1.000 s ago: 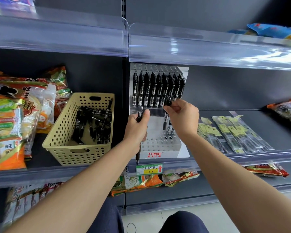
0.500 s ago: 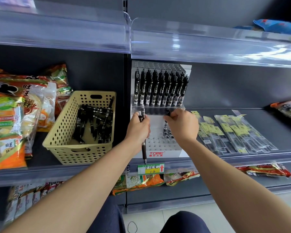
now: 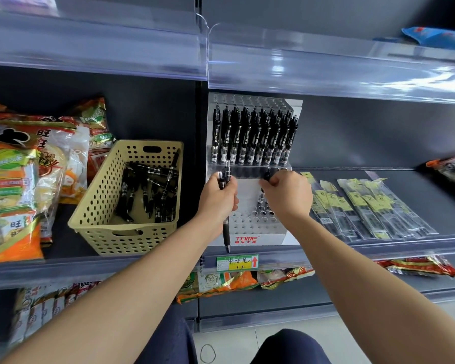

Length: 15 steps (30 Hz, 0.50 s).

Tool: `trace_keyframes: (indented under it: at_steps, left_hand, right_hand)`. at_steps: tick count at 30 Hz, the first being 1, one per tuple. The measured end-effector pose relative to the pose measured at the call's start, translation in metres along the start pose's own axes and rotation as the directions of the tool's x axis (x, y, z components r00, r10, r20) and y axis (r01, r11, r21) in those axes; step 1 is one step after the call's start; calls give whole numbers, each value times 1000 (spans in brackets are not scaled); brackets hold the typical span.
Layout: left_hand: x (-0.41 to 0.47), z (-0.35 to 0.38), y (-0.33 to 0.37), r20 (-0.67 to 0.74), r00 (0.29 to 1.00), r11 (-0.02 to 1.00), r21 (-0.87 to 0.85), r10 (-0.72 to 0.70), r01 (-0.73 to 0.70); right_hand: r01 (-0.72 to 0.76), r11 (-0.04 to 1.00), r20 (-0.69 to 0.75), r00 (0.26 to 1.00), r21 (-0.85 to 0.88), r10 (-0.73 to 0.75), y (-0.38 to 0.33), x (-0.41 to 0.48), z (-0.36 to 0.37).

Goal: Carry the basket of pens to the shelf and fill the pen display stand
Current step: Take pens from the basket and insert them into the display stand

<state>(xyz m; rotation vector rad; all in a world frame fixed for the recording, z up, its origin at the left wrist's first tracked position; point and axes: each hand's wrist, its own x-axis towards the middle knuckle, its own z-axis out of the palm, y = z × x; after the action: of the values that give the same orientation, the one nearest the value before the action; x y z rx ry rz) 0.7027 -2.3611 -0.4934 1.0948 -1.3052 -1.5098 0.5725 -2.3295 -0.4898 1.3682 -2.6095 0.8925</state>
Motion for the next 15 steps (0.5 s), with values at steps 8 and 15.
trace_keyframes:
  at_steps: [8, 15]
  left_hand:
    - [1, 2, -5, 12, 1000, 1000, -20, -19, 20]
    - [-5, 0, 1, 72, 997, 997, -58, -38, 42]
  right_hand:
    - [36, 996, 24, 999, -79, -34, 2, 0, 0]
    - [24, 998, 56, 998, 53, -27, 4, -5, -4]
